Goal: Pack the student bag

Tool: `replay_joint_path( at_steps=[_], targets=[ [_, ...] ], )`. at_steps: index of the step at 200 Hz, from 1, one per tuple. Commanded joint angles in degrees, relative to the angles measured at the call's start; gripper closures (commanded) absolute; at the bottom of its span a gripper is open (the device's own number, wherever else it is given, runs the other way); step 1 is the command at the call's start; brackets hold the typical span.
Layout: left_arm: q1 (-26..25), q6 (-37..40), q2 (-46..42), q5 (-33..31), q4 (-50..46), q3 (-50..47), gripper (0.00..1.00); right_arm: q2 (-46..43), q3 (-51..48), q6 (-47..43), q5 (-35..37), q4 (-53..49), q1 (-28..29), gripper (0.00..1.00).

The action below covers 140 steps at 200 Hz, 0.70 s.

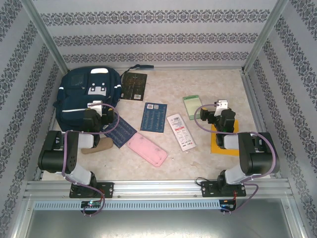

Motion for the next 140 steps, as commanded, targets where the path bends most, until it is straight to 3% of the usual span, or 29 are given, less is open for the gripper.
replay_joint_path(
  at_steps=[1,140],
  targets=[
    [-0.6,0.1,0.3,0.7,-0.1,-0.1,0.00,-0.3,0.8,0.5,-1.2,0.8,-0.4,0.02],
    [-0.6,0.0,0.3,0.7,-0.1,-0.1,0.00,-0.3,1.0,0.4,-0.6,0.6,0.0,0.02]
  ],
)
